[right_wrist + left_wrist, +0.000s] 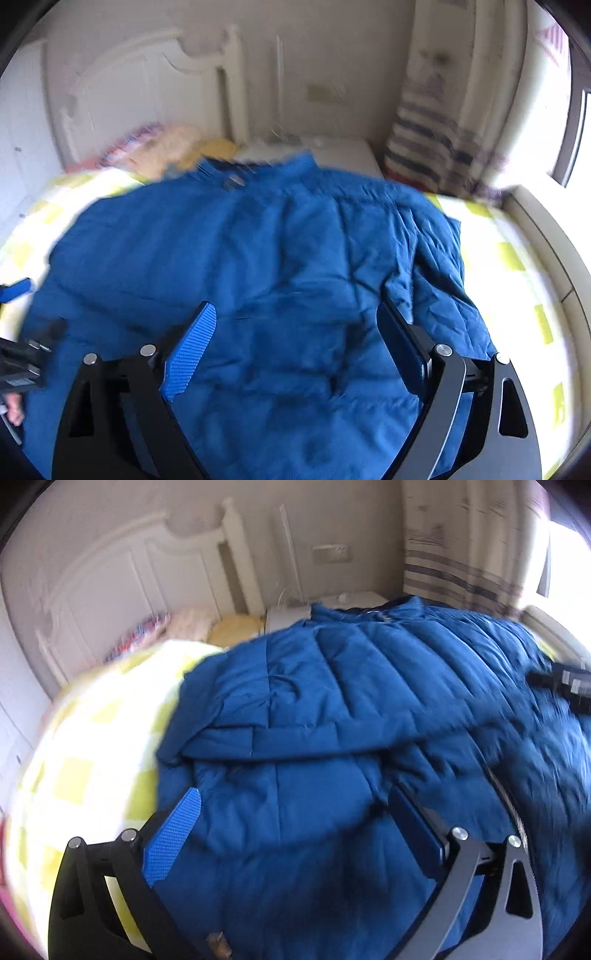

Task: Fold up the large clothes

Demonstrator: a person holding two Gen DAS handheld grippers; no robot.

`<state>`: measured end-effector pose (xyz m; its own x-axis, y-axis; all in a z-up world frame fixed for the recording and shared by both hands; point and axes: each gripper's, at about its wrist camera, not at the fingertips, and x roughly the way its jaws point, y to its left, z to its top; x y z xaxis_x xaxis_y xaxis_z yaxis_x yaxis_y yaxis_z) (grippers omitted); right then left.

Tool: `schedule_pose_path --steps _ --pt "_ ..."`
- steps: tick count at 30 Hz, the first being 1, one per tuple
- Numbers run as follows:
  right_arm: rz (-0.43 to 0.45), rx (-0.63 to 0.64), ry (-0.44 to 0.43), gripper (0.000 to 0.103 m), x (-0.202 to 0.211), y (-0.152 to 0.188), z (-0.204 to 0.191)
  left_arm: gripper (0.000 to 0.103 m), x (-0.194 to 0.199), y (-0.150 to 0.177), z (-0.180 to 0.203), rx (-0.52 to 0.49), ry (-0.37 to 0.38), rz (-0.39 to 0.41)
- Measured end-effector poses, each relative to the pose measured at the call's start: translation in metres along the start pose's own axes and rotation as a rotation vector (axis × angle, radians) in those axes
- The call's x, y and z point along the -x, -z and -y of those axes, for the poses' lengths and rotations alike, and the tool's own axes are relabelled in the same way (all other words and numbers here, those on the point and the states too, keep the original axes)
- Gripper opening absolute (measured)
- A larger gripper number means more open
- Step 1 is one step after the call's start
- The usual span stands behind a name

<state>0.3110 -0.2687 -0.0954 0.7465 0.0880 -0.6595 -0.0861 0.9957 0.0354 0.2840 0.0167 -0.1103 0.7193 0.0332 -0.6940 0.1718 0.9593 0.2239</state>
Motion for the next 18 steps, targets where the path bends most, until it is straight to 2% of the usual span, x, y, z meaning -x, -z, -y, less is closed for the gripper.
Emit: schedule_pose_path --steps 1,3,4,6,7,9,18 --pt "0.007 0.025 0.003 0.085 0.007 0.002 -0.006 0.101 0.004 0.006 0.003 -0.03 -0.016 0.005" --pt "-0.02 0.087 0.028 0.085 0.008 0.01 -0.017 0.101 -0.001 0.018 0.009 -0.074 -0.032 -0.034" --pt "-0.047 0.107 0.034 0.085 0.002 0.015 -0.02 0.101 -0.006 0.019 0.008 -0.073 -0.033 -0.064" --pt "-0.147 0.108 0.059 0.086 -0.022 0.031 -0.017 0.101 -0.008 0.018 0.007 -0.061 -0.035 -0.063" --pt "-0.159 0.081 0.04 0.086 -0.026 0.033 -0.012 0.101 -0.009 0.018 0.008 -0.065 -0.038 -0.069" --pt "-0.153 0.035 0.011 0.086 -0.023 0.032 -0.005 0.101 -0.01 0.019 0.008 -0.068 -0.041 -0.068" --pt "-0.151 0.026 0.004 0.086 -0.023 0.034 -0.002 0.101 -0.012 0.02 0.01 -0.071 -0.046 -0.069"
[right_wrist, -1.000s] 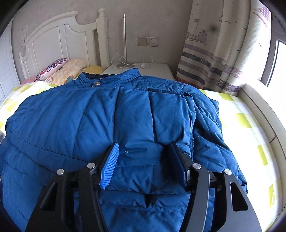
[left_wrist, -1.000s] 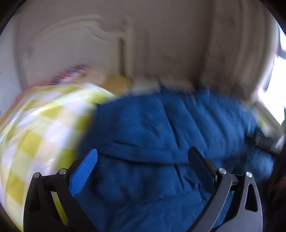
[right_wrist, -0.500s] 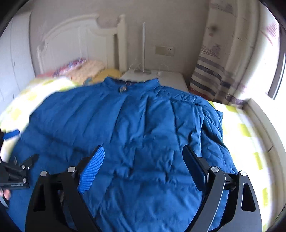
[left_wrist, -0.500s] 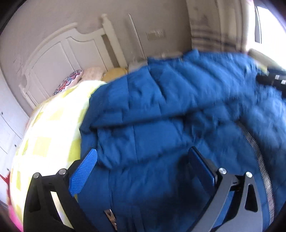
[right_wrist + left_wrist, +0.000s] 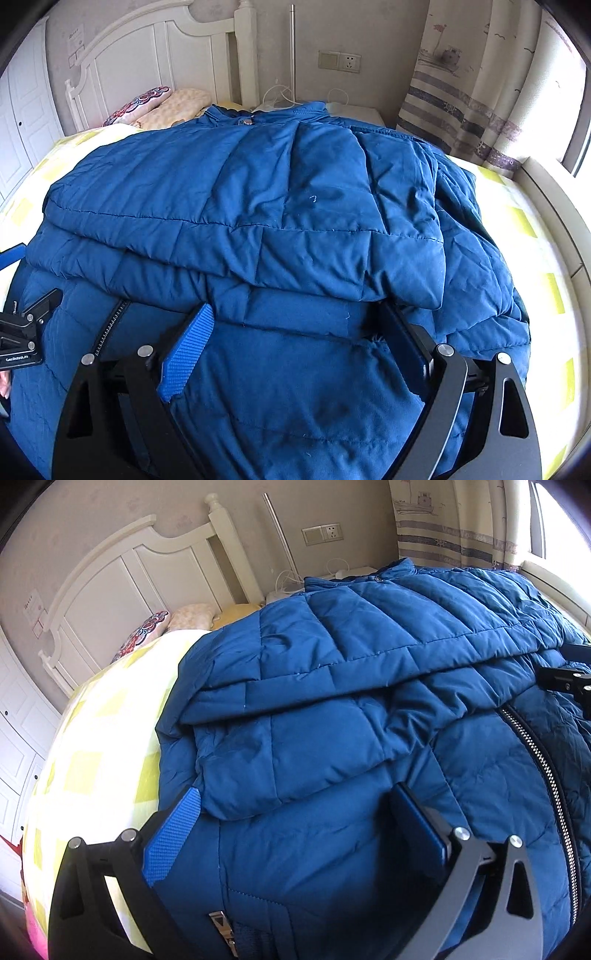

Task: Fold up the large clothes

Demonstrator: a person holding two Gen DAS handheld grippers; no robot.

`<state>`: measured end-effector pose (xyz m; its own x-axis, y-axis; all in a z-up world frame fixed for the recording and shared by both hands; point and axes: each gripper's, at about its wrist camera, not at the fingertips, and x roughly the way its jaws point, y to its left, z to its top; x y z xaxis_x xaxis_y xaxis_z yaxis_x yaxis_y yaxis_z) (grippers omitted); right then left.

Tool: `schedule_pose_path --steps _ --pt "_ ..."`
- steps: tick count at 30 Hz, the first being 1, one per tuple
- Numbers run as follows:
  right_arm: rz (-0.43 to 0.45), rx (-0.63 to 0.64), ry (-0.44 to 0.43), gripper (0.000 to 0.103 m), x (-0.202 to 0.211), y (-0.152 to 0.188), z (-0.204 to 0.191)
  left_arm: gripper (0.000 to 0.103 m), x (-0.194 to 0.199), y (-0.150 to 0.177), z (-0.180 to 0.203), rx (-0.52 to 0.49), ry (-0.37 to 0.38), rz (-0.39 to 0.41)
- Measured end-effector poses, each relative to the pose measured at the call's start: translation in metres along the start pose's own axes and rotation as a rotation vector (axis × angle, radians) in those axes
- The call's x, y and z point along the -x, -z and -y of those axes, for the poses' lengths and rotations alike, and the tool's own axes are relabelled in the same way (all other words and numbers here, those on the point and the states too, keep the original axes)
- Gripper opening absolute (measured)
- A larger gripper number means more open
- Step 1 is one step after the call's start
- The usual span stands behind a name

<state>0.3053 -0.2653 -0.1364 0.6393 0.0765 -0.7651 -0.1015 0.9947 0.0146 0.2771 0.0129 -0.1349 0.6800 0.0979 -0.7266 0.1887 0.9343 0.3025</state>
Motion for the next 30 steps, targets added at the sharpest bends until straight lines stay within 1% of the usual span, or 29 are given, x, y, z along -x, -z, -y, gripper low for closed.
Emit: schedule_pose_path --steps 2,3,4,5,7,8,9,10,11,12,14,16,17,19,20,21,22,23,24,25,27,29,30 --pt "0.007 -0.01 0.002 0.086 0.007 -0.001 0.0 0.101 0.002 -0.001 -0.001 0.006 0.004 0.002" --pt "0.031 -0.017 -0.006 0.086 0.014 -0.002 0.001 0.101 0.005 -0.003 -0.004 0.014 0.018 0.004" --pt "0.062 -0.015 -0.021 0.086 0.021 -0.004 0.003 0.101 0.011 -0.009 -0.008 0.033 0.065 0.016" --pt "0.115 -0.005 -0.032 0.086 0.033 -0.01 0.002 0.101 0.018 -0.017 -0.012 0.051 0.106 0.033" --pt "0.18 0.02 -0.012 0.086 0.046 -0.024 0.001 0.101 0.024 -0.038 -0.022 0.089 0.163 0.061" --pt "0.207 0.032 0.012 0.086 0.049 -0.034 0.001 0.101 0.024 -0.055 -0.028 0.114 0.183 0.077" --pt "0.222 0.037 0.035 0.086 0.048 -0.047 0.003 0.101 0.021 -0.069 -0.031 0.128 0.173 0.091" --pt "0.211 0.02 0.041 0.086 0.041 -0.063 0.009 0.101 0.016 -0.082 -0.033 0.137 0.149 0.103" --pt "0.197 0.001 0.044 0.086 0.035 -0.072 0.014 0.101 0.003 -0.098 -0.036 0.146 0.116 0.097" --pt "0.16 -0.041 0.056 0.086 0.02 -0.085 0.023 0.101 -0.011 -0.109 -0.038 0.158 0.104 0.074" --pt "0.113 -0.077 0.045 0.086 0.0 -0.096 0.032 0.101 -0.036 -0.121 -0.043 0.204 0.111 0.033" --pt "0.069 -0.068 0.053 0.086 -0.025 -0.102 0.036 0.101 -0.057 -0.126 -0.047 0.236 0.114 0.008" --pt "0.048 -0.04 0.065 0.086 -0.037 -0.099 0.035 0.101 -0.073 -0.127 -0.048 0.242 0.106 -0.015" --pt "0.03 -0.006 0.06 0.087 -0.051 -0.093 0.036 0.101 -0.098 -0.123 -0.051 0.25 0.088 -0.079" --pt "0.027 -0.006 0.051 0.087 -0.052 -0.092 0.038 0.101 -0.104 -0.12 -0.055 0.274 0.121 -0.09" --pt "0.009 -0.012 0.04 0.086 -0.048 -0.095 0.041 0.101 -0.104 -0.12 -0.058 0.288 0.135 -0.091" --pt "0.005 -0.019 0.033 0.086 -0.045 -0.1 0.043 0.1 -0.102 -0.123 -0.06 0.289 0.142 -0.099" --pt "0.03 -0.03 0.022 0.086 -0.037 -0.108 0.046 0.1 -0.099 -0.129 -0.063 0.288 0.152 -0.1" --pt "0.057 -0.037 0.018 0.086 -0.032 -0.112 0.048 0.1 -0.095 -0.134 -0.065 0.292 0.163 -0.084" --pt "0.105 -0.054 0.017 0.086 -0.022 -0.122 0.052 0.1 -0.09 -0.141 -0.07 0.3 0.17 -0.058" --pt "0.149 -0.075 0.018 0.086 -0.016 -0.135 0.054 0.101 -0.084 -0.158 -0.077 0.313 0.164 -0.004" --pt "0.14 -0.086 0.029 0.087 -0.027 -0.145 0.06 0.101 -0.089 -0.166 -0.077 0.319 0.141 0.005" --pt "0.095 -0.091 0.047 0.087 -0.041 -0.147 0.064 0.101 -0.101 -0.166 -0.078 0.323 0.129 -0.018"
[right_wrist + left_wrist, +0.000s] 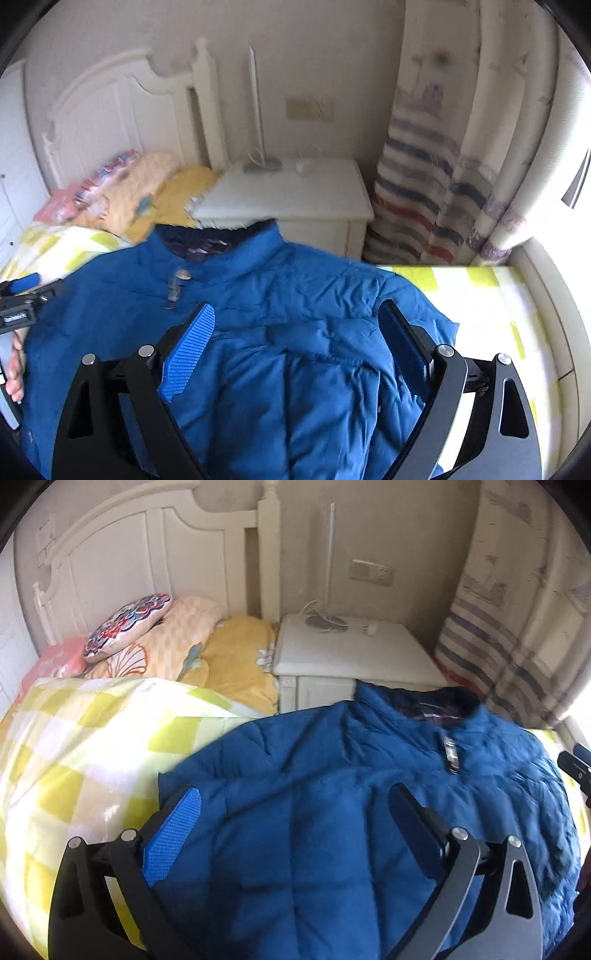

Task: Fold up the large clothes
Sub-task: 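Grasp the jacket hem with both grippers and lift it toward the collar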

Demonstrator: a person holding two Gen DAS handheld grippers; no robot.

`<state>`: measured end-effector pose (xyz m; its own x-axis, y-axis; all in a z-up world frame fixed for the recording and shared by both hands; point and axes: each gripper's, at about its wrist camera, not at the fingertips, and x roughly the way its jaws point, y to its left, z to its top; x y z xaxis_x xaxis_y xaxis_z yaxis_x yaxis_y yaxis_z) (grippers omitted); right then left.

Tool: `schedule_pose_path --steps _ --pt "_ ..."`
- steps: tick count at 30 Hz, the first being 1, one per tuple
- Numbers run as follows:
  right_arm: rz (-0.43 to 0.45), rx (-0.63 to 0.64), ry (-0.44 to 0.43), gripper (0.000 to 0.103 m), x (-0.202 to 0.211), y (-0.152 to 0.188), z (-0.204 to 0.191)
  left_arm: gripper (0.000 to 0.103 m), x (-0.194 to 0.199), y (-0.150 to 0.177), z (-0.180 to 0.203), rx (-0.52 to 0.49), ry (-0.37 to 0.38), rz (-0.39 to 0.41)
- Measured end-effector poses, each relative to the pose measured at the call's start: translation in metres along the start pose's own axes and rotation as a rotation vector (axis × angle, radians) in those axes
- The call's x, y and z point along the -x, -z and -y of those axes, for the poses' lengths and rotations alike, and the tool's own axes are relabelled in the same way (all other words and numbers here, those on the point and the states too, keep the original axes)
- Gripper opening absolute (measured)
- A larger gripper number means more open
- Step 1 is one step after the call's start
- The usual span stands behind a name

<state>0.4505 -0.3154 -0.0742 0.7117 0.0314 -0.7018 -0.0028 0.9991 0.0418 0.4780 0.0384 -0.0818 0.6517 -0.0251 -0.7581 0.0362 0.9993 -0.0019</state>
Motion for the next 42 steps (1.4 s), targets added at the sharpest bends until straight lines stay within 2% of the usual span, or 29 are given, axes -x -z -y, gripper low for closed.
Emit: schedule_pose_path --steps 2,3,4,6,8,11,13,15,17,18,20,21,22,24,26,28,31,32,33,35,37,40,42 --pt "-0.129 -0.002 0.052 0.087 -0.039 0.01 0.008 0.101 -0.03 0.006 -0.005 0.001 -0.022 -0.086" --pt "-0.162 -0.022 0.016 0.091 -0.053 0.017 0.013 0.101 -0.045 0.013 -0.007 -0.01 -0.006 -0.113" --pt "-0.139 -0.055 -0.023 0.092 -0.055 0.021 0.018 0.101 -0.044 0.016 -0.008 -0.004 0.007 -0.074" --pt "-0.117 -0.093 -0.051 0.092 -0.053 0.022 0.025 0.101 -0.042 0.018 -0.01 0.003 0.01 -0.063" --pt "-0.119 -0.076 -0.034 0.092 -0.051 0.022 0.022 0.101 -0.043 0.019 -0.007 -0.012 -0.006 -0.065" --pt "-0.072 -0.091 0.037 0.092 -0.029 0.018 0.017 0.1 -0.031 0.02 -0.006 0.0 -0.022 -0.05" --pt "0.028 -0.083 0.009 0.092 -0.001 0.014 0.01 0.1 -0.009 0.023 -0.009 0.025 -0.043 0.036" --pt "0.076 -0.01 -0.044 0.092 0.023 0.016 -0.013 0.1 0.017 0.029 -0.004 0.032 0.011 0.108" --pt "0.039 0.107 -0.085 0.092 0.024 0.021 -0.04 0.101 0.027 0.035 0.009 -0.009 0.053 0.105" --pt "-0.015 0.2 -0.085 0.093 0.015 0.029 -0.058 0.101 0.025 0.039 0.017 -0.047 0.049 0.086" --pt "-0.112 0.282 -0.056 0.093 -0.005 0.045 -0.074 0.101 0.003 0.051 0.039 -0.165 -0.019 -0.035" --pt "-0.107 0.266 -0.056 0.093 -0.008 0.051 -0.072 0.101 -0.002 0.057 0.042 -0.189 -0.032 -0.051" --pt "-0.1 0.228 -0.072 0.093 -0.004 0.053 -0.066 0.101 0.003 0.06 0.042 -0.188 -0.035 -0.031" --pt "-0.102 0.172 -0.092 0.093 0.015 0.055 -0.056 0.101 0.022 0.065 0.033 -0.154 -0.02 -0.028" --pt "-0.033 0.146 -0.126 0.093 0.051 0.063 -0.046 0.101 0.056 0.073 0.02 -0.104 0.028 0.028" --pt "-0.026 0.16 -0.119 0.095 0.07 0.077 -0.041 0.101 0.084 0.09 0.014 -0.089 0.067 0.069" --pt "-0.142 0.201 -0.079 0.097 0.059 0.108 -0.033 0.101 0.086 0.115 0.022 -0.156 0.092 0.0" --pt "-0.185 0.229 -0.035 0.098 0.053 0.12 -0.033 0.101 0.076 0.127 0.03 -0.203 0.077 -0.049" --pt "-0.2 0.216 -0.044 0.099 0.049 0.126 -0.03 0.101 0.065 0.137 0.036 -0.238 0.042 -0.09" --pt "-0.204 0.132 -0.066 0.098 0.06 0.132 -0.02 0.101 0.066 0.147 0.038 -0.24 0.015 -0.053" --pt "-0.179 0.119 -0.08 0.098 0.081 0.135 -0.021 0.101 0.082 0.149 0.035 -0.196 0.04 -0.075" --pt "-0.128 0.172 -0.135 0.098 0.112 0.148 -0.03 0.101 0.118 0.166 0.033 -0.168 0.126 -0.035" --pt "-0.159 0.242 -0.155 0.098 0.119 0.17 -0.041 0.101 0.13 0.185 0.036 -0.201 0.14 -0.042"
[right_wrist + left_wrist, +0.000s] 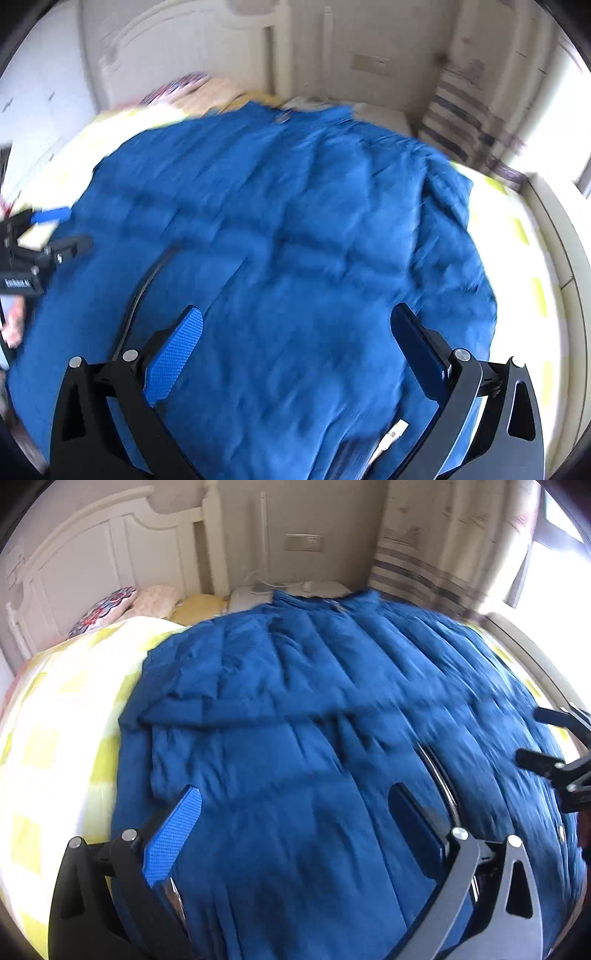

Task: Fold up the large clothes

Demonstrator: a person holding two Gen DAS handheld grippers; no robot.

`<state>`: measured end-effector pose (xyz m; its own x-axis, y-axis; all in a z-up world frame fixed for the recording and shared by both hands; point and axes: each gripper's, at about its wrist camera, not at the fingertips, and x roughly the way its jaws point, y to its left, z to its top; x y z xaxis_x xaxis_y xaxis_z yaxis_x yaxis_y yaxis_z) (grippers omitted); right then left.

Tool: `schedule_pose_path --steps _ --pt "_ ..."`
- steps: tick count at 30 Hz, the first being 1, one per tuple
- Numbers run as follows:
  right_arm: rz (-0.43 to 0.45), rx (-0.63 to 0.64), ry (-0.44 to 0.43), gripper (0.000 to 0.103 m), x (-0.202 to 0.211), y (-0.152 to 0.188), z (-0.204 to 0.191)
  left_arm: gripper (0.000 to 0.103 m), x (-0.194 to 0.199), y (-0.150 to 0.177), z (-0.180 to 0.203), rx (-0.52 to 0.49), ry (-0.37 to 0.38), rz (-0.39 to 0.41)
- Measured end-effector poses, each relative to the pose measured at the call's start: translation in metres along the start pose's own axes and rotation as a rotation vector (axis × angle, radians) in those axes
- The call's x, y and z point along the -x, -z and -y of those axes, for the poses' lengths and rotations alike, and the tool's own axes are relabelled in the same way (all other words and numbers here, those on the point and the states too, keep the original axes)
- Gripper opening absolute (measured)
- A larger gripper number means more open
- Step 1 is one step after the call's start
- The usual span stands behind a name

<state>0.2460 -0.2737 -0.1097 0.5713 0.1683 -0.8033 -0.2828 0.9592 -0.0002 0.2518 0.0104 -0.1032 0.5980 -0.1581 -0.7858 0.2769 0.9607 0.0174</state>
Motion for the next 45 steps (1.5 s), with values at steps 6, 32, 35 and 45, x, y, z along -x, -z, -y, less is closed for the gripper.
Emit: schedule_pose_path --steps 6,32,35,45 --pt "-0.035 0.022 0.025 0.098 0.006 0.038 -0.008 0.101 0.0 0.045 0.006 -0.058 -0.018 -0.071" --pt "0.051 0.208 -0.063 0.098 0.081 0.137 -0.064 0.101 0.077 0.121 0.006 -0.109 0.06 0.005" --pt "0.037 0.144 -0.077 0.098 0.083 0.158 -0.038 0.101 0.077 0.136 -0.024 -0.05 0.029 -0.005" --pt "0.108 0.021 -0.021 0.098 0.119 0.188 -0.004 0.101 0.104 0.172 -0.053 -0.016 -0.055 0.064"
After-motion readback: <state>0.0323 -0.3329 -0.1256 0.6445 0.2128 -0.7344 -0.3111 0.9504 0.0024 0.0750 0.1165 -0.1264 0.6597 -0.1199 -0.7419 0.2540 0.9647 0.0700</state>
